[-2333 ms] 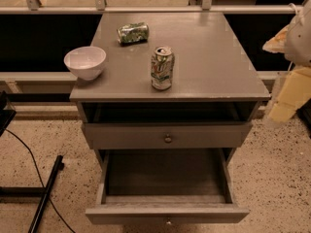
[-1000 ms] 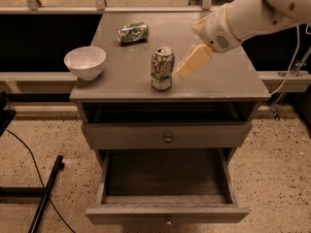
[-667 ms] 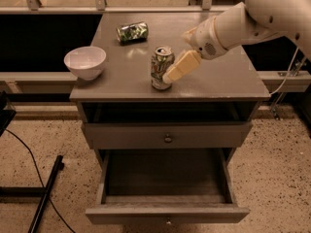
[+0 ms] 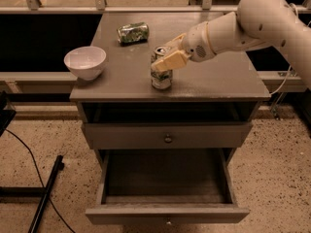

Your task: Place 7up can into middle drawer

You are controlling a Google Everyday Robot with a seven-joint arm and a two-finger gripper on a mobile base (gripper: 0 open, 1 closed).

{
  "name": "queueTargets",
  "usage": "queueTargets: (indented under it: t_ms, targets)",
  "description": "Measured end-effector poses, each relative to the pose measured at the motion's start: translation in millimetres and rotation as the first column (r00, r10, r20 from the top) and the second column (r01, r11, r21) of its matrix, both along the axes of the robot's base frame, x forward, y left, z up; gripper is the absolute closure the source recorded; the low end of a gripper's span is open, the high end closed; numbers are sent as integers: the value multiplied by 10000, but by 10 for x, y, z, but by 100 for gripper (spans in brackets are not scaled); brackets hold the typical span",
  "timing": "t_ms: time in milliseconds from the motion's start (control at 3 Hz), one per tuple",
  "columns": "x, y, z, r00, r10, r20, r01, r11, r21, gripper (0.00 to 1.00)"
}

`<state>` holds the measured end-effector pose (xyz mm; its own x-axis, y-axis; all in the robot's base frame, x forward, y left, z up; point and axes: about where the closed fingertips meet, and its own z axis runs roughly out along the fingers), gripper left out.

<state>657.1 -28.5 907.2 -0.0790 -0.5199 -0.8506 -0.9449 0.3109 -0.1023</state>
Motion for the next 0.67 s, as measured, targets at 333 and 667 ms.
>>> queueTargets:
  t_ms: [333,667]
  targets:
    - [-76,141,138,9963,814,282,-839,9913,1011,64]
    - [-222,169,181,9861,1598,450,-1656,9665,1962,88]
